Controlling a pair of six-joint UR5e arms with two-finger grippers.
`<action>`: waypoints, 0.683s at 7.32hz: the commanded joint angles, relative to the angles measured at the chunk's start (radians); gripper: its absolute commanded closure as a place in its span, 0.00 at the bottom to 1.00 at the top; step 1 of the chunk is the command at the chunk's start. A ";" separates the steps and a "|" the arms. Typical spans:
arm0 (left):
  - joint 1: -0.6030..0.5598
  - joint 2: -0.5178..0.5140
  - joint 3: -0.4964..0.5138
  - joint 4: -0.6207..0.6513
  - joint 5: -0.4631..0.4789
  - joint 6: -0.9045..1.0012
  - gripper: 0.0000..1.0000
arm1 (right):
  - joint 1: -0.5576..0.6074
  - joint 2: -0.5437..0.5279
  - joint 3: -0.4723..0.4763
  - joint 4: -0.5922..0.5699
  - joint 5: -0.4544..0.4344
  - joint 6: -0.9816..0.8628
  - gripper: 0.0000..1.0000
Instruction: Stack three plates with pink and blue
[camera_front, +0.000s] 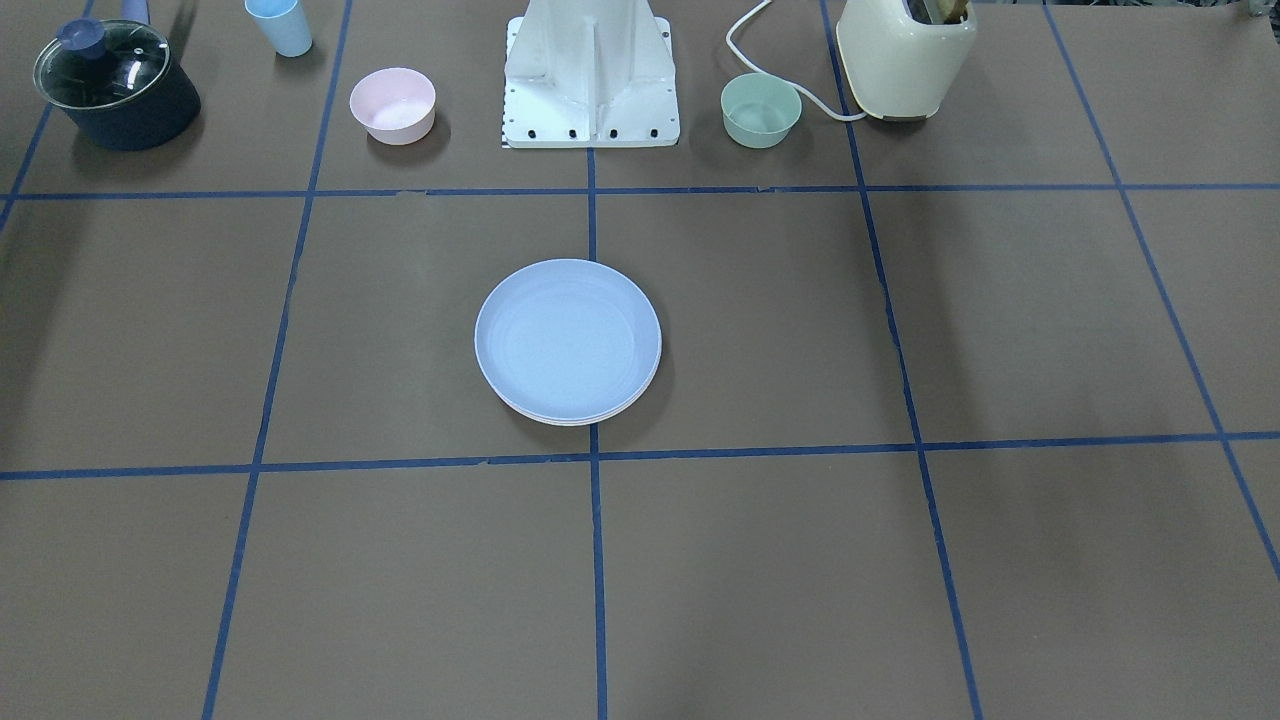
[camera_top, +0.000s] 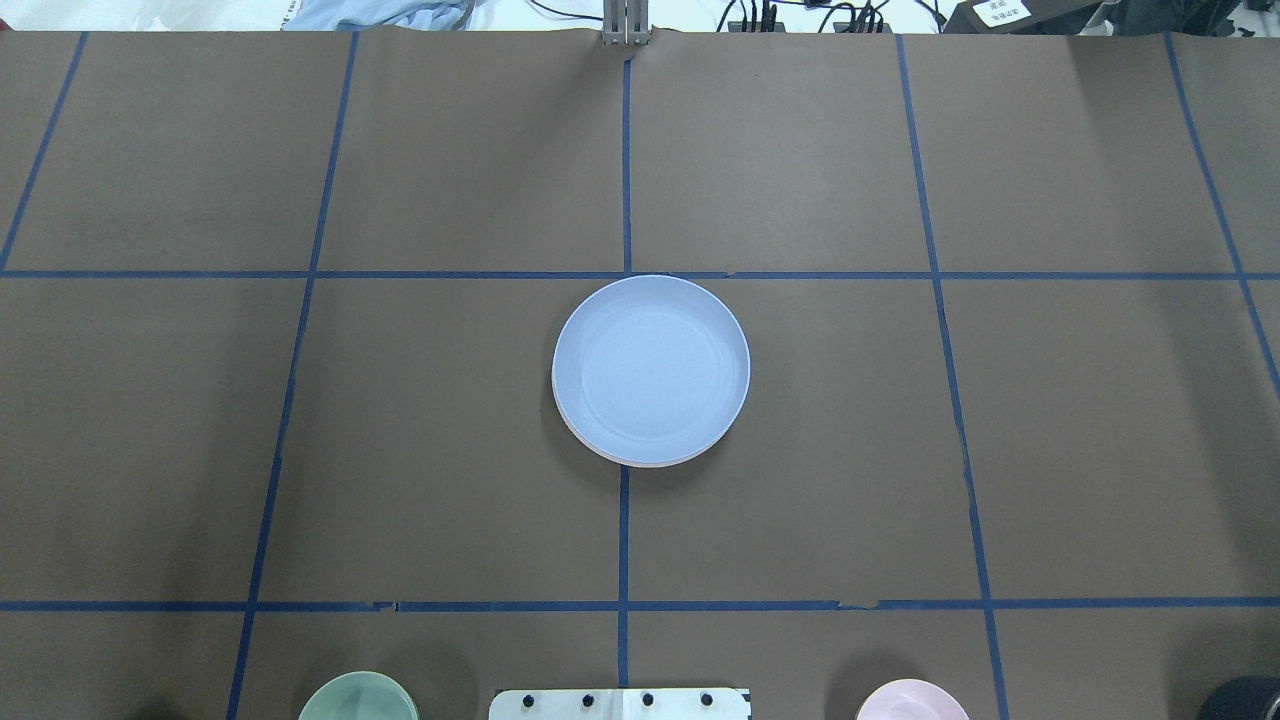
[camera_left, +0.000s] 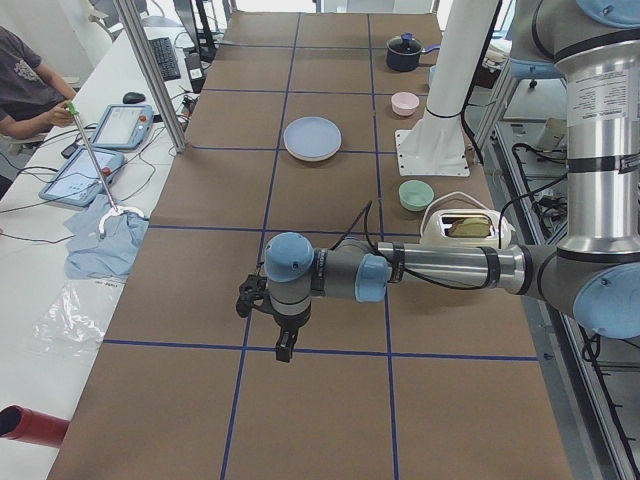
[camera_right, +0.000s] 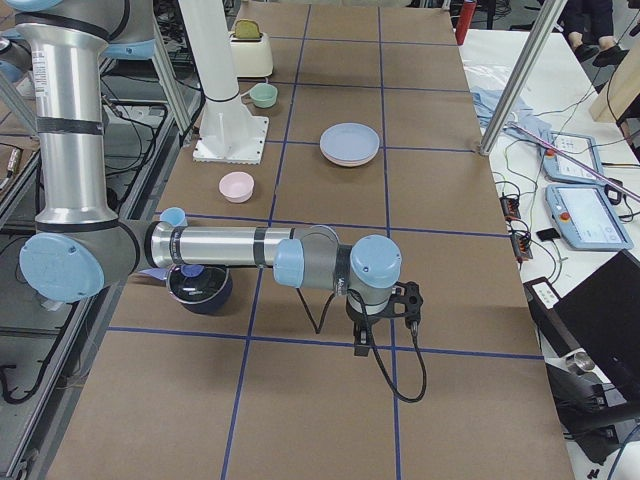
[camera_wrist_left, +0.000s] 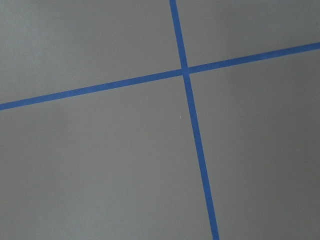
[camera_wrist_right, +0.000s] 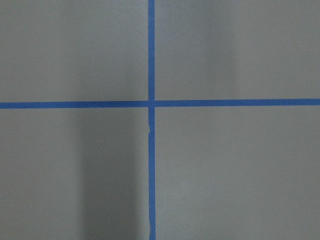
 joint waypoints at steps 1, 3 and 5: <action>0.000 0.000 -0.003 -0.003 0.000 0.000 0.00 | 0.001 -0.053 0.043 0.021 0.000 0.061 0.00; 0.000 0.000 -0.003 -0.006 0.000 0.000 0.00 | -0.001 -0.055 0.039 0.031 0.002 0.062 0.00; 0.000 0.000 0.000 -0.008 0.000 0.000 0.00 | -0.004 -0.055 0.036 0.029 0.000 0.064 0.00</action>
